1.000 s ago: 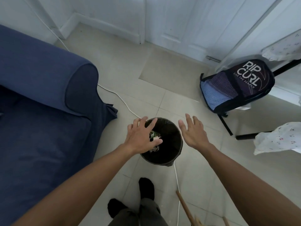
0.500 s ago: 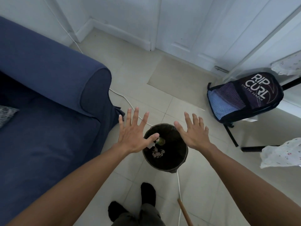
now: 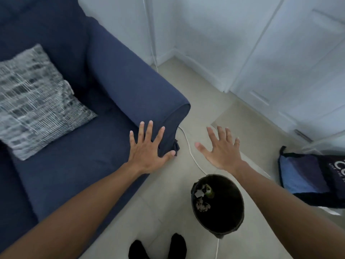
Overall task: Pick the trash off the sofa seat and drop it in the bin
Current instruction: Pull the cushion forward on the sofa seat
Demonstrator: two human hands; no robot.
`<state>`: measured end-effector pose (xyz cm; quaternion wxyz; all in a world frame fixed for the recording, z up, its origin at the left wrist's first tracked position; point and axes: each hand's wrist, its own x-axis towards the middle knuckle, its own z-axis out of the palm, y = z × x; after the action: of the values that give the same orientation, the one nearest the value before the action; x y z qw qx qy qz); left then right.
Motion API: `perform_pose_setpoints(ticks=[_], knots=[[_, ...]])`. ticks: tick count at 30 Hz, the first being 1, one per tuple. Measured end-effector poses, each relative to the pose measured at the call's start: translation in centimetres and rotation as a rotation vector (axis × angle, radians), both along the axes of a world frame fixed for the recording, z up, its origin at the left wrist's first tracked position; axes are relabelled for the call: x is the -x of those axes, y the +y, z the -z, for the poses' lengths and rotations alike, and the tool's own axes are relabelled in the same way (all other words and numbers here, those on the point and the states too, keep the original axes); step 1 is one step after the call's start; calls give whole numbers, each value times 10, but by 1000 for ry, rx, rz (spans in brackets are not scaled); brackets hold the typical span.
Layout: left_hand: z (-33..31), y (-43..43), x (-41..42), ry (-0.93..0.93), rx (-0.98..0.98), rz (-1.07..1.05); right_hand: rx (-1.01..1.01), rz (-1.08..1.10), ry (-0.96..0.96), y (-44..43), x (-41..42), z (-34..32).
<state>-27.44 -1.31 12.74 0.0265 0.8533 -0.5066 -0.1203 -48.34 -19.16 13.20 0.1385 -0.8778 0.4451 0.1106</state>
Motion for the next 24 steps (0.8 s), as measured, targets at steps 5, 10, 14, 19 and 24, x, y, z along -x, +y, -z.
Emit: perform_pose_setpoints(ticks=[5,10,14,19,24], knots=[[-26,57,-68,-23,24,-200,26,-212,-5,15,-104,-19],[-50,131,-128,-40,20,-400,23,-397,-55,51,-207,-37],[-62,193,-170,-68,46,-553,10,-540,-92,91,-279,-46],[-71,256,-212,-114,121,-716,7,-653,-130,140,-356,-52],[-64,299,-243,-77,191,-837,-15,-678,-164,170,-413,-53]])
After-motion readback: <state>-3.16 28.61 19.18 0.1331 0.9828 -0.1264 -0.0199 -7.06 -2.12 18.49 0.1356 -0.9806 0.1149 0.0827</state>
